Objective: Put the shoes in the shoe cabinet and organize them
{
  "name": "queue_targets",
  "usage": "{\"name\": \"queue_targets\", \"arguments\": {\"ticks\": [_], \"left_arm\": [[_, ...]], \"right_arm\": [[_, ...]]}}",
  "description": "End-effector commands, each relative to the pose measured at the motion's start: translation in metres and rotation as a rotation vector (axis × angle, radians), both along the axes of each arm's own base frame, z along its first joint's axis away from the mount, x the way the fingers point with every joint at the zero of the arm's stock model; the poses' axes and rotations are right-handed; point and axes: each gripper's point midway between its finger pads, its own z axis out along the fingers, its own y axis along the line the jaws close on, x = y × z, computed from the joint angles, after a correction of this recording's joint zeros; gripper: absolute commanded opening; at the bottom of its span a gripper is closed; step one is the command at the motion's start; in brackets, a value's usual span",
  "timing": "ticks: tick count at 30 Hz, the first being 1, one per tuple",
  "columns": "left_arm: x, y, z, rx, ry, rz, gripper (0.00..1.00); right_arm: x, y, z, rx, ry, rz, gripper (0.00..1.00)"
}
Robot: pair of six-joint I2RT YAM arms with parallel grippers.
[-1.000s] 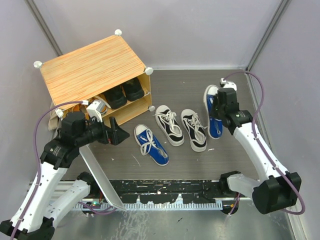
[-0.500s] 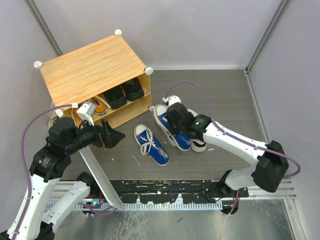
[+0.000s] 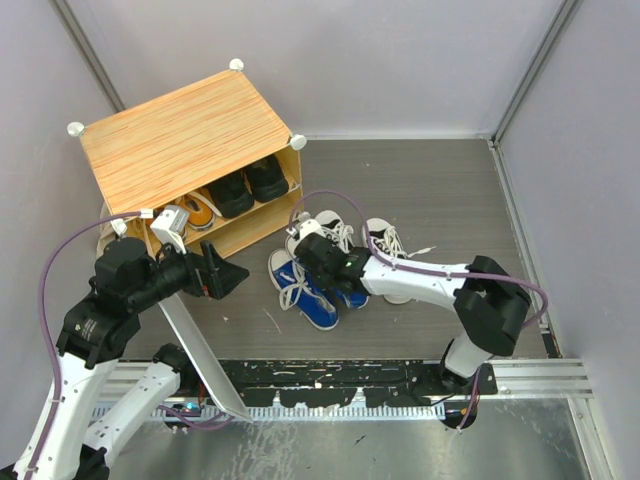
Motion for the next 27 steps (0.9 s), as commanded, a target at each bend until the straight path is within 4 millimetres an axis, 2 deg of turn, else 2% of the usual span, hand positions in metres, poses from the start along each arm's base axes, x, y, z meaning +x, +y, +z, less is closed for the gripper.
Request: {"name": "queue_targets", "arguments": {"ticks": [1,4,6,10,12,18,21,23,25,27], "left_arm": [[0.0,0.0,0.013,-0.011,-0.049,-0.002,0.98],[-0.001,0.001,0.015,-0.012,-0.055,0.001,0.98],[-0.004,0.002,0.012,-0.005,-0.042,0.0,0.98],[-0.006,0.005,0.014,0.003,-0.048,0.008,0.98],[-0.006,0.006,0.015,0.002,-0.054,0.008,0.98],[-0.007,0.005,0.016,-0.001,-0.054,0.004,0.98],[-0.008,0.007,0.015,0.005,-0.057,0.007,0.98],[-0.008,0.007,0.014,0.005,-0.055,0.008,0.98],[-0.008,0.007,0.013,0.005,-0.052,0.008,0.98],[-0.009,0.007,0.012,0.004,-0.051,0.007,0.98]], "right_arm": [[-0.009,0.027,-0.011,-0.028,-0.024,0.005,0.01],[-0.024,0.045,-0.025,-0.054,0.003,0.043,0.01],[-0.037,0.064,-0.027,-0.017,0.039,0.098,0.01],[-0.066,0.114,0.001,0.166,0.106,0.251,0.01],[-0.073,0.129,0.015,0.222,0.119,0.287,0.01],[-0.078,0.151,0.031,0.303,0.141,0.337,0.01],[-0.073,0.15,0.023,0.281,0.128,0.31,0.02],[-0.066,0.143,0.013,0.239,0.115,0.27,0.11],[-0.062,0.138,0.007,0.215,0.103,0.242,0.34],[-0.06,0.136,0.011,0.211,0.086,0.235,0.51]]}}
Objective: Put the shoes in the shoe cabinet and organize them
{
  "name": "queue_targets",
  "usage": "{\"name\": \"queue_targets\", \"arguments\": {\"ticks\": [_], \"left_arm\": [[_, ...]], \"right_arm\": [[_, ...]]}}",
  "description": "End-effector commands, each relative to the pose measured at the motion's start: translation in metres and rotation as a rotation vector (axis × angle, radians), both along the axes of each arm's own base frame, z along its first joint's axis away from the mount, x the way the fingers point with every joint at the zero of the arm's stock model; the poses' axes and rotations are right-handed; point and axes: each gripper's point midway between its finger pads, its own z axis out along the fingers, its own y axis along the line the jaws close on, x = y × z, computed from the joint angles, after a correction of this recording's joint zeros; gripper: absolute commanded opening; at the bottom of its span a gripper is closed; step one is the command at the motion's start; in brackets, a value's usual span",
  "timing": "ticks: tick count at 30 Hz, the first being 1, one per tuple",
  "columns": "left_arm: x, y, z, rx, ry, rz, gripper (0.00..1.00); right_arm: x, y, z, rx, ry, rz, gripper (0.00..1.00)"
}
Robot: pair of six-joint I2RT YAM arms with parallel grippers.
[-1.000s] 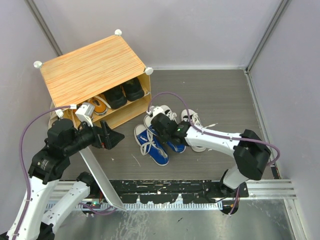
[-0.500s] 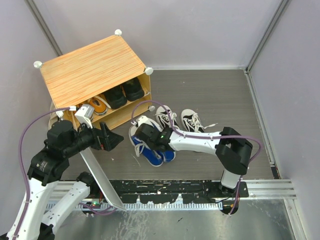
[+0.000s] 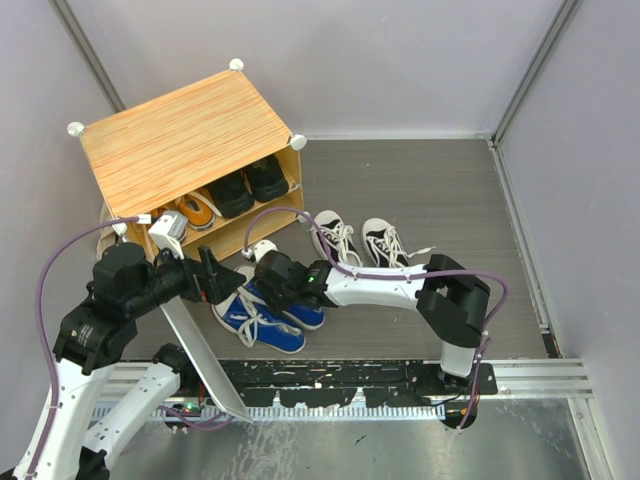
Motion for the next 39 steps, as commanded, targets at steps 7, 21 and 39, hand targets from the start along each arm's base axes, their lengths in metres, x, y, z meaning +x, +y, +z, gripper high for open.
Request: {"name": "queue_targets", "arguments": {"ticks": [7,21,39], "left_arm": [[0.001,0.001,0.018,-0.011,-0.066,0.0,0.98],[0.007,-0.003,0.009,-0.021,-0.036,0.006,0.98],[0.016,-0.001,0.013,-0.008,-0.027,0.036,0.98]], "right_arm": [[-0.008,0.007,0.066,0.134,-0.066,0.085,0.71],[-0.019,-0.042,0.035,0.018,-0.107,0.174,0.73],[0.048,-0.047,0.02,-0.006,-0.208,0.038,0.01]]}}
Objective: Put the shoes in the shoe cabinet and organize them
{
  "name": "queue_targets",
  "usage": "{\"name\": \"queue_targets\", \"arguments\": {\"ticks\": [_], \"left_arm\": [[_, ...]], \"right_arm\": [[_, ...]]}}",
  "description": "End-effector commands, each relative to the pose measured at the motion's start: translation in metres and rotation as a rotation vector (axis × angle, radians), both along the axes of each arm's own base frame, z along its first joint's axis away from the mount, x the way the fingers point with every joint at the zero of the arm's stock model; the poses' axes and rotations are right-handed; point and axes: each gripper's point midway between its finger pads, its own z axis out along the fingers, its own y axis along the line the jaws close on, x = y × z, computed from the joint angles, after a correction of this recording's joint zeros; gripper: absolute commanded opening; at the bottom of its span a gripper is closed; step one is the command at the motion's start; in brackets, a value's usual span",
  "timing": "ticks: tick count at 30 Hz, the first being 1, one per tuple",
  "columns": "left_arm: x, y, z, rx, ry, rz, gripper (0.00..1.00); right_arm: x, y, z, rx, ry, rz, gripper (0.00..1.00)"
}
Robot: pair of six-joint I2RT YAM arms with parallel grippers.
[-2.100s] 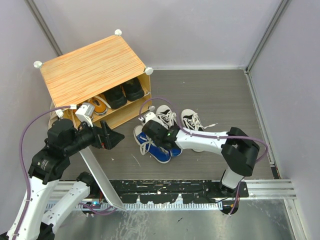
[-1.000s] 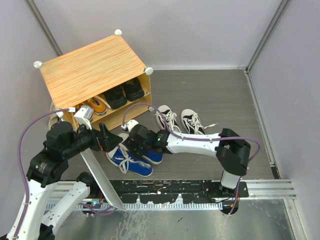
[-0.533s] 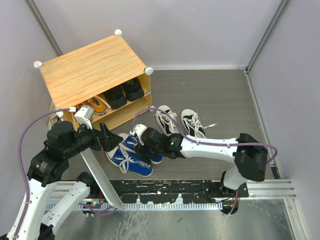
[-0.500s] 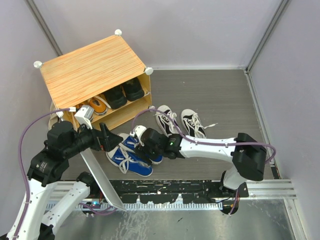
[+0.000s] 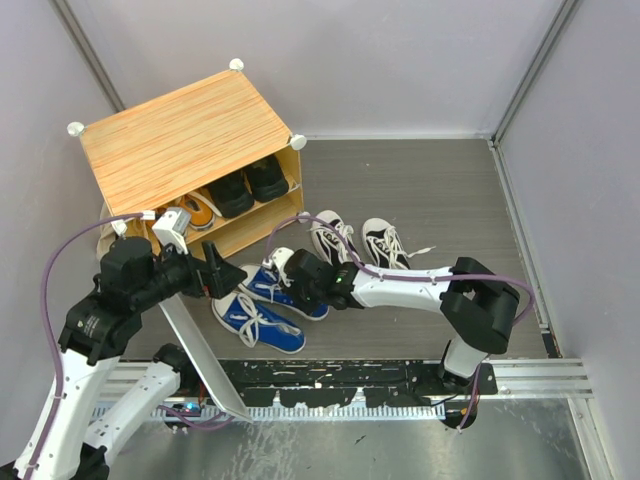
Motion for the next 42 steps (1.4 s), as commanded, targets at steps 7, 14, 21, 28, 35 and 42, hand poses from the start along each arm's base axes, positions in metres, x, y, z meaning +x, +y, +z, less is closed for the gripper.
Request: {"name": "queue_targets", "arguments": {"ticks": [7,14,21,28,35,42], "left_arm": [[0.01,-0.006,0.014,-0.028,-0.041,-0.003,0.98],[0.012,-0.007,0.015,-0.016,-0.048,-0.014,0.98],[0.01,-0.005,0.015,-0.014,-0.059,-0.009,0.98],[0.01,-0.005,0.011,-0.017,-0.047,-0.011,0.98],[0.008,-0.002,0.008,-0.008,-0.045,0.003,0.98],[0.006,-0.001,0.007,-0.009,-0.044,0.008,0.98]], "right_arm": [[0.067,0.005,0.024,0.017,-0.25,-0.243,0.01],[0.028,0.031,0.035,0.048,-0.152,-0.065,0.63],[-0.014,0.028,0.07,0.158,-0.072,0.097,0.67],[-0.042,0.04,0.057,0.218,0.029,0.217,0.58],[-0.049,0.05,0.037,0.187,0.067,0.268,0.53],[-0.045,0.057,0.012,0.136,0.099,0.257,0.42]]}}
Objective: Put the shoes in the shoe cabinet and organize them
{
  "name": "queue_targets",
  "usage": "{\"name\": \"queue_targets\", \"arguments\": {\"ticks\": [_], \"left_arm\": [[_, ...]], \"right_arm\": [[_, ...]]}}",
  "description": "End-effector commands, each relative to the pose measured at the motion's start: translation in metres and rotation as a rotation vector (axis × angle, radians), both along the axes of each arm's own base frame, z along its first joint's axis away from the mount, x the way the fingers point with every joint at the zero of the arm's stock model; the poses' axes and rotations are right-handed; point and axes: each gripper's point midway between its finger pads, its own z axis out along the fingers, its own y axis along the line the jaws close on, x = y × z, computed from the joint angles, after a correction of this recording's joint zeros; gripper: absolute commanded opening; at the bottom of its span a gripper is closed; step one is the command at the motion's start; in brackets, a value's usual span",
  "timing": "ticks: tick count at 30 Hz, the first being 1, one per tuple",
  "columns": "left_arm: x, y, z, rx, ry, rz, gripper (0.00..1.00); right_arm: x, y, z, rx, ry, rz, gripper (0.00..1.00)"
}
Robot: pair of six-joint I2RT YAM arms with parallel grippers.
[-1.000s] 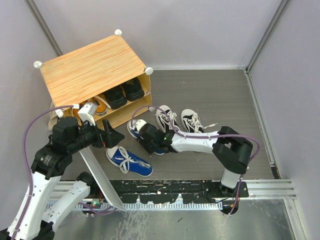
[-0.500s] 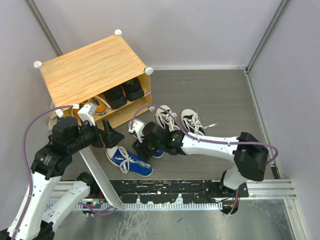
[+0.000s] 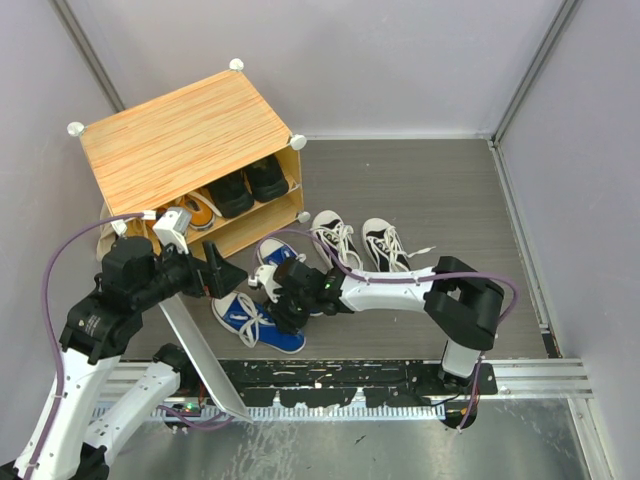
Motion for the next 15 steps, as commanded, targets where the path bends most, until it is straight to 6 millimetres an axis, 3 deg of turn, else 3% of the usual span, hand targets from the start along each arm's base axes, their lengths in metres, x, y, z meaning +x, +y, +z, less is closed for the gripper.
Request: {"name": "queue_targets", "arguments": {"ticks": [1,4,8,11,15], "left_arm": [[0.004,0.0,0.01,-0.014,-0.053,0.007,0.98],[0.003,0.001,0.011,-0.013,-0.055,0.007,0.98],[0.003,0.0,0.012,-0.016,-0.058,0.007,0.98],[0.004,0.0,0.01,-0.017,-0.053,0.01,0.98],[0.005,-0.002,0.009,-0.022,-0.05,0.003,0.98]], "right_arm": [[0.006,0.022,0.013,0.059,-0.016,0.01,0.37],[0.022,0.022,0.015,0.048,-0.056,-0.09,0.17],[0.05,0.009,0.034,0.079,-0.136,-0.322,0.04],[0.064,-0.003,0.047,0.112,-0.164,-0.472,0.01],[0.071,-0.016,0.047,0.12,-0.165,-0.587,0.01]]}}
